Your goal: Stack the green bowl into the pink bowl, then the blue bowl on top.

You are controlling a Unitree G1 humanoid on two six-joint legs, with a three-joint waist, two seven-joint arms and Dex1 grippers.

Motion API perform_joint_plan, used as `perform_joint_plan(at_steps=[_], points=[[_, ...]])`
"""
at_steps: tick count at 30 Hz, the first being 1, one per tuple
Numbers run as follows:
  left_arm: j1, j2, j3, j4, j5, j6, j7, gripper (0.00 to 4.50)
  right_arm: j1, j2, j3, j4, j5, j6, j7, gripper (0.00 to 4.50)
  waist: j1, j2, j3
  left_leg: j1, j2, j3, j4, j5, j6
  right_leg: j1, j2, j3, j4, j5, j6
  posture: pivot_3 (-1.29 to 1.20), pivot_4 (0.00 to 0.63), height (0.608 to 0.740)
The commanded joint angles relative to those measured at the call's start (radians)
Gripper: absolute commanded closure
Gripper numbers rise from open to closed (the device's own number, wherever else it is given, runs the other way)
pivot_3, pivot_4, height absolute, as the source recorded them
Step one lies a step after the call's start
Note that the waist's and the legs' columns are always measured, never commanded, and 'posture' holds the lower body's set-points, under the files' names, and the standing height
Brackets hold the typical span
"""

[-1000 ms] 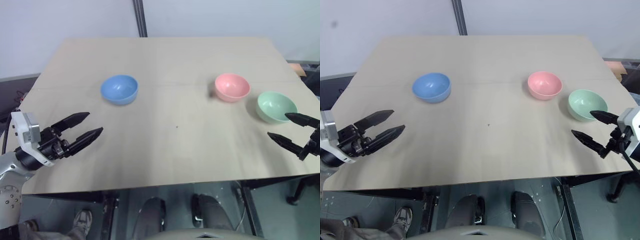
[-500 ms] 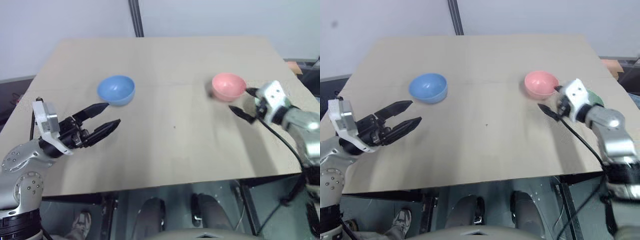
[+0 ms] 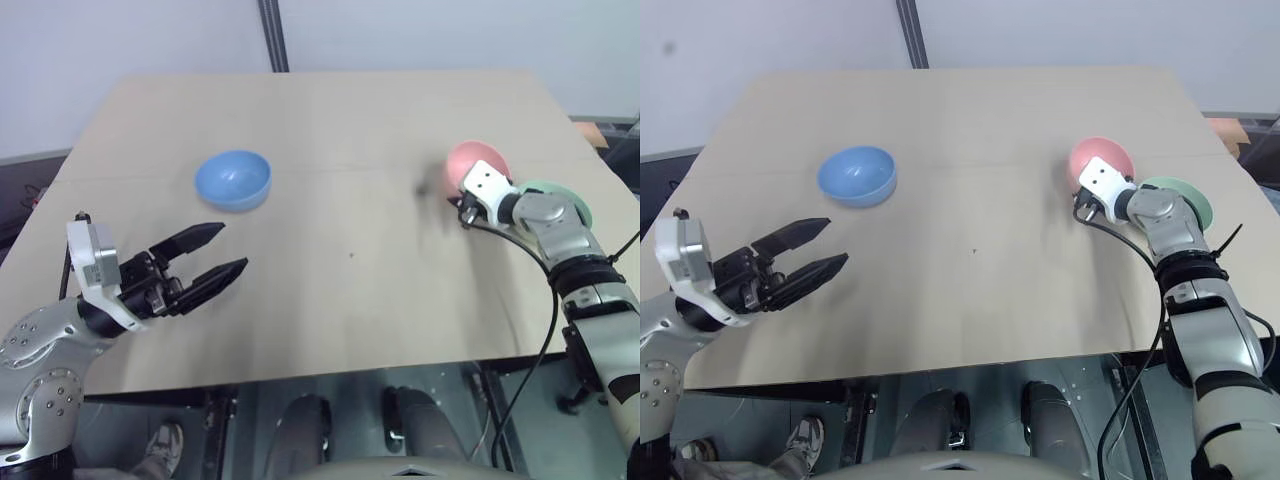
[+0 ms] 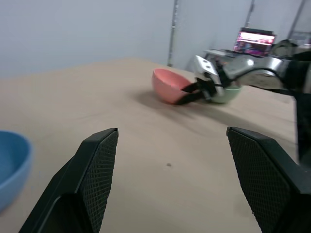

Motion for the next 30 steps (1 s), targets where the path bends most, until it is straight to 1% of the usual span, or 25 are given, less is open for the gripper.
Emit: perform_joint_plan(at_steps=[1,3,5,6,8,9,11,13,15,17,18,19,20,21,22,23,24,26,28,30], points=[[0.011,0.022,0.027,-0.039,-0.019,-0.009,-0.037,0.71,-0.042,0.005,-0.005,0.001,-0.018,-0.066,0.002,4.48,0.0,0.0,0.0,0.0,0.0,0.0,0.0,0.0,0.0,0.0,0.0,0.0,0.001,0.0,0.0,0.0,0.15,0.74],[0.007,0.025,0.025,-0.033,-0.019,-0.009,-0.043,0.71,-0.041,0.012,-0.007,-0.036,-0.017,-0.074,0.016,4.48,0.0,0.0,0.0,0.0,0.0,0.0,0.0,0.0,0.0,0.0,0.001,-0.001,0.001,0.0,0.0,0.0,0.15,0.74],[-0.001,0.026,0.022,-0.017,-0.015,-0.012,-0.051,0.71,-0.005,0.023,-0.008,-0.152,0.016,-0.063,0.079,4.48,0.0,0.001,0.001,0.0,0.0,0.0,0.0,0.0,0.0,0.0,0.001,-0.001,0.002,0.0,0.0,0.0,0.15,0.74],[-0.007,0.026,0.02,-0.007,-0.011,-0.015,-0.054,0.71,0.028,0.03,-0.004,-0.241,0.047,-0.036,0.13,4.48,0.001,0.001,0.001,0.0,0.0,0.0,0.0,0.0,0.0,0.0,0.0,-0.001,0.002,0.0,0.0,0.0,0.15,0.74],[-0.018,0.024,0.02,0.016,-0.003,-0.022,-0.062,0.71,0.137,0.032,0.03,-0.498,0.102,0.084,0.226,4.48,0.001,0.002,0.001,0.0,0.002,-0.001,0.0,0.0,0.0,0.0,0.001,-0.001,0.002,0.002,0.003,0.0,0.15,0.74],[-0.025,0.022,0.018,0.028,0.001,-0.025,-0.063,0.71,0.192,0.033,0.057,-0.618,0.107,0.13,0.248,4.48,0.003,0.002,0.001,0.001,0.002,-0.002,0.0,0.0,0.0,0.0,0.001,-0.001,0.002,0.002,0.004,0.0,0.15,0.74],[-0.04,0.022,0.013,0.048,0.008,-0.028,-0.066,0.71,0.272,0.041,0.108,-0.792,0.086,0.22,0.257,4.48,0.004,0.002,0.0,0.001,0.002,-0.004,-0.001,0.0,-0.001,0.0,0.001,-0.002,0.002,0.002,0.004,0.0,0.15,0.74],[-0.053,0.024,0.006,0.066,0.015,-0.03,-0.07,0.71,0.312,0.052,0.159,-0.877,0.055,0.289,0.262,4.48,0.004,0.002,0.001,0.0,0.002,-0.004,-0.001,0.0,-0.001,0.0,0.0,-0.002,0.002,0.002,0.004,0.0,0.15,0.74],[-0.074,0.029,-0.002,0.087,0.024,-0.033,-0.077,0.71,0.325,0.063,0.211,-0.896,0.021,0.332,0.269,4.48,0.003,0.001,0.0,0.0,0.002,-0.003,0.001,0.0,-0.001,0.0,0.0,-0.002,0.002,0.002,0.003,0.0,0.15,0.74],[-0.087,0.032,-0.009,0.1,0.03,-0.034,-0.083,0.71,0.326,0.072,0.227,-0.906,0.006,0.371,0.261,3.74,0.003,-0.001,-0.001,0.002,0.001,-0.003,0.002,0.0,0.0,0.001,-0.001,-0.001,0.002,0.0,0.001,0.0,0.15,0.74],[-0.094,0.033,-0.013,0.105,0.033,-0.034,-0.085,0.71,0.329,0.066,0.226,-0.927,0.009,0.392,0.269,3.67,0.003,-0.001,-0.001,0.003,0.001,-0.002,0.003,0.0,0.0,0.001,-0.001,-0.002,0.003,0.0,0.001,0.0,0.15,0.74],[-0.1,0.032,-0.015,0.109,0.036,-0.034,-0.089,0.71,0.331,0.064,0.219,-0.948,0.012,0.411,0.266,3.49,0.005,0.0,-0.001,0.003,0.001,-0.002,0.003,0.0,0.0,0.001,-0.001,-0.002,0.004,0.0,0.0,0.0,0.15,0.74],[-0.104,0.031,-0.017,0.112,0.038,-0.034,-0.092,0.71,0.333,0.062,0.214,-0.964,0.014,0.424,0.264,2.89,0.006,0.0,-0.001,0.003,0.001,-0.001,0.003,0.001,-0.001,0.001,0.0,-0.002,0.005,0.0,0.0,0.0,0.15,0.74],[-0.108,0.03,-0.02,0.115,0.041,-0.034,-0.095,0.71,0.335,0.061,0.188,-1.003,0.032,0.462,0.258,2.6,0.006,0.0,-0.001,0.002,0.001,-0.001,0.003,0.001,-0.002,0.001,0.0,-0.003,0.005,0.0,0.0,0.0,0.15,0.74],[-0.112,0.027,-0.023,0.118,0.044,-0.034,-0.096,0.71,0.34,0.055,0.147,-1.061,0.064,0.526,0.253,2.17,0.006,0.0,-0.001,0.002,0.001,-0.001,0.003,0.001,-0.002,0.001,0.0,-0.003,0.005,0.0,0.0,0.0,0.15,0.74],[-0.116,0.024,-0.028,0.118,0.044,-0.033,-0.095,0.71,0.348,0.035,0.106,-1.126,0.1,0.573,0.266,2.17,0.006,0.0,-0.001,0.002,0.001,-0.001,0.002,0.001,-0.002,0.001,0.0,-0.003,0.005,0.0,0.0,0.0,0.15,0.74],[-0.117,0.021,-0.034,0.115,0.05,-0.035,-0.094,0.71,0.36,0.025,0.047,-1.194,0.162,0.658,0.273,2.17,0.006,0.001,0.0,0.002,0.001,-0.001,0.002,0.001,-0.002,0.0,0.001,-0.003,0.005,0.0,0.0,0.0,0.15,0.74],[-0.118,0.015,-0.039,0.109,0.052,-0.034,-0.091,0.71,0.377,0.018,-0.067,-1.285,0.245,0.774,0.243,2.17,0.008,0.0,0.0,0.0,0.001,-0.002,0.002,0.001,-0.002,0.0,0.0,-0.003,0.005,0.0,0.0,0.0,0.15,0.74],[-0.117,0.012,-0.039,0.105,0.05,-0.034,-0.088,0.71,0.401,-0.007,-0.144,-1.329,0.257,0.812,0.195,2.17,0.008,0.0,-0.001,0.0,0.001,-0.002,0.002,0.001,-0.002,0.0,0.0,-0.003,0.003,0.0,0.0,0.0,0.15,0.74],[-0.118,0.011,-0.041,0.109,0.05,-0.035,-0.088,0.71,0.434,-0.04,-0.204,-1.333,0.227,0.816,0.128,2.17,0.008,-0.001,-0.001,0.0,0.001,-0.002,0.002,0.001,-0.002,0.001,-0.001,-0.003,0.002,0.0,0.0,0.0,0.15,0.74]])
